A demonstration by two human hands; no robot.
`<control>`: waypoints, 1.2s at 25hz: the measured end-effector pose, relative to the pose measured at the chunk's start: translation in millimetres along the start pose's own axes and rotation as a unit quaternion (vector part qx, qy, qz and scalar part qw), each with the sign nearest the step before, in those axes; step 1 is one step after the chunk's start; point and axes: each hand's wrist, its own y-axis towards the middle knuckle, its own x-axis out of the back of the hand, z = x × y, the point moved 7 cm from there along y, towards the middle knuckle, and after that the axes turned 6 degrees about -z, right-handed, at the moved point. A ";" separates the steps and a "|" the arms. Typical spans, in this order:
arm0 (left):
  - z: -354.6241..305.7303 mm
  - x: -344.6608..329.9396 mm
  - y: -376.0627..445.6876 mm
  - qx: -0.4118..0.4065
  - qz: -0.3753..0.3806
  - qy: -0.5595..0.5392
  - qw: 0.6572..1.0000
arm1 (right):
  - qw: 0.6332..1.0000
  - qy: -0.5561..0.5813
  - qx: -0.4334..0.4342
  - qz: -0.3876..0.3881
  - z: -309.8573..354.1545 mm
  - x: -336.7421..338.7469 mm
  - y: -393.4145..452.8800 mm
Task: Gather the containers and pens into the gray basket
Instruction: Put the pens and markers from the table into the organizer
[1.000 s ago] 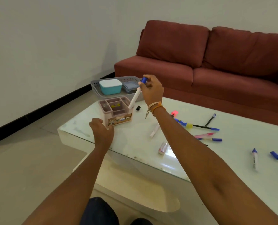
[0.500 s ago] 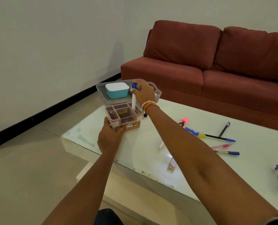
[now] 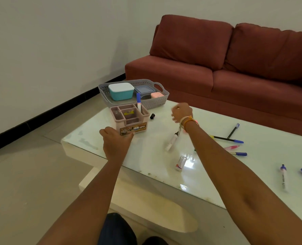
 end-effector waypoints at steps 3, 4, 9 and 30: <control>-9.6 -3.9 -27.4 -0.092 0.023 0.015 0.995 | 0.994 -0.045 -0.098 0.023 -36.1 28.0 -19.2; -13.5 -7.9 -34.3 -0.128 0.038 0.029 0.991 | 0.991 -0.037 -0.123 0.044 -42.4 32.4 -29.5; -30.9 -26.4 -45.5 -0.195 0.111 0.052 0.973 | 0.978 -0.080 -0.160 0.109 -68.2 4.0 -58.9; -53.6 -73.8 -28.4 -0.230 0.148 0.132 0.953 | 0.969 -0.181 0.058 0.160 21.5 -97.9 3.6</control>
